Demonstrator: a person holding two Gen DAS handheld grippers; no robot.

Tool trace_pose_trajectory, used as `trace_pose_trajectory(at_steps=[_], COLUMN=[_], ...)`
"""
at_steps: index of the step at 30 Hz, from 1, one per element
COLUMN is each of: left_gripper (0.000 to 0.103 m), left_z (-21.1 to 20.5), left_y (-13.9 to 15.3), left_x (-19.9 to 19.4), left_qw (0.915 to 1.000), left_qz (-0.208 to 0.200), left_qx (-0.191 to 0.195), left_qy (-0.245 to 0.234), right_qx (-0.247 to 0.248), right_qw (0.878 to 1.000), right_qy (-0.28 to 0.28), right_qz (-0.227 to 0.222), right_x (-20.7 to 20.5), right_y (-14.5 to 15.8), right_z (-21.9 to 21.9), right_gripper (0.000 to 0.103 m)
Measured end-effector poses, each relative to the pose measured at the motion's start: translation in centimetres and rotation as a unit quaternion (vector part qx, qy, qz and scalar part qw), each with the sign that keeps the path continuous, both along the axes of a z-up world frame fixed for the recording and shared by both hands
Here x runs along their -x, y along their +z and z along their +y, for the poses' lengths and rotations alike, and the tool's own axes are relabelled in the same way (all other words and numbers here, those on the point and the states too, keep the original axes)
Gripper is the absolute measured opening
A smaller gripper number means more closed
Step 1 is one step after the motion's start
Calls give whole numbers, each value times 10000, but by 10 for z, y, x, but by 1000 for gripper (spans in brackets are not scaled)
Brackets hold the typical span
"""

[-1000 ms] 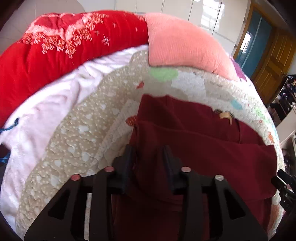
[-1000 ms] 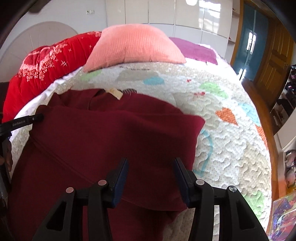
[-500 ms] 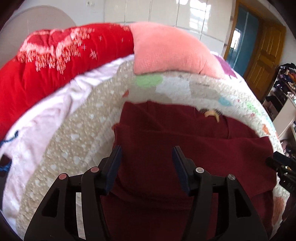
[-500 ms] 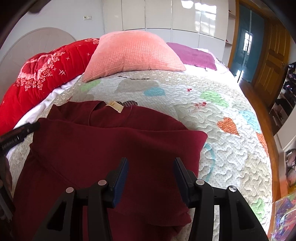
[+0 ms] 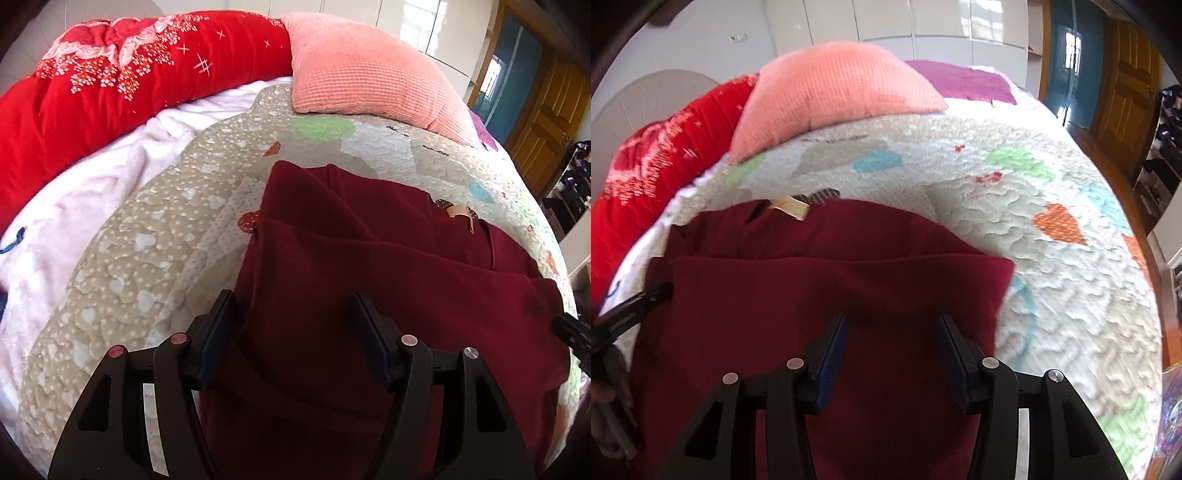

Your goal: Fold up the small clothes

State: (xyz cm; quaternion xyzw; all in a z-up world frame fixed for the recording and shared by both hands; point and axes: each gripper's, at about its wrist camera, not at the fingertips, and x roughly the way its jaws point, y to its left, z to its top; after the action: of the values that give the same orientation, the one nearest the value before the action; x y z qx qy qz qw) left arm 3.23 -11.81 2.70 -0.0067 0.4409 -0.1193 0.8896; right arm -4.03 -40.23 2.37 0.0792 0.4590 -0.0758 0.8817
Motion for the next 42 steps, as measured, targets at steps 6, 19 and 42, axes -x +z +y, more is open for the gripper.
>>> trace_pose_trajectory(at_steps=[6,19,42], left_gripper=[66,66,66], left_z=[2,18,75], left_y=[-5,9,9], left_x=[11,60,157], left_qw=[10000,9995,9989], left_qz=[-75,-134,-8], left_qx=[-63,-255,-451], left_qy=[16,-152,-144], right_qx=[261,75,678], right_qw=[9994,9977,9697], right_qy=[226,677,2181], right_qz=[85,-14,867], right_x=[40,81,209], right_y=[1,17,-18], right_z=[14,40,96], right_gripper=[48,48,49])
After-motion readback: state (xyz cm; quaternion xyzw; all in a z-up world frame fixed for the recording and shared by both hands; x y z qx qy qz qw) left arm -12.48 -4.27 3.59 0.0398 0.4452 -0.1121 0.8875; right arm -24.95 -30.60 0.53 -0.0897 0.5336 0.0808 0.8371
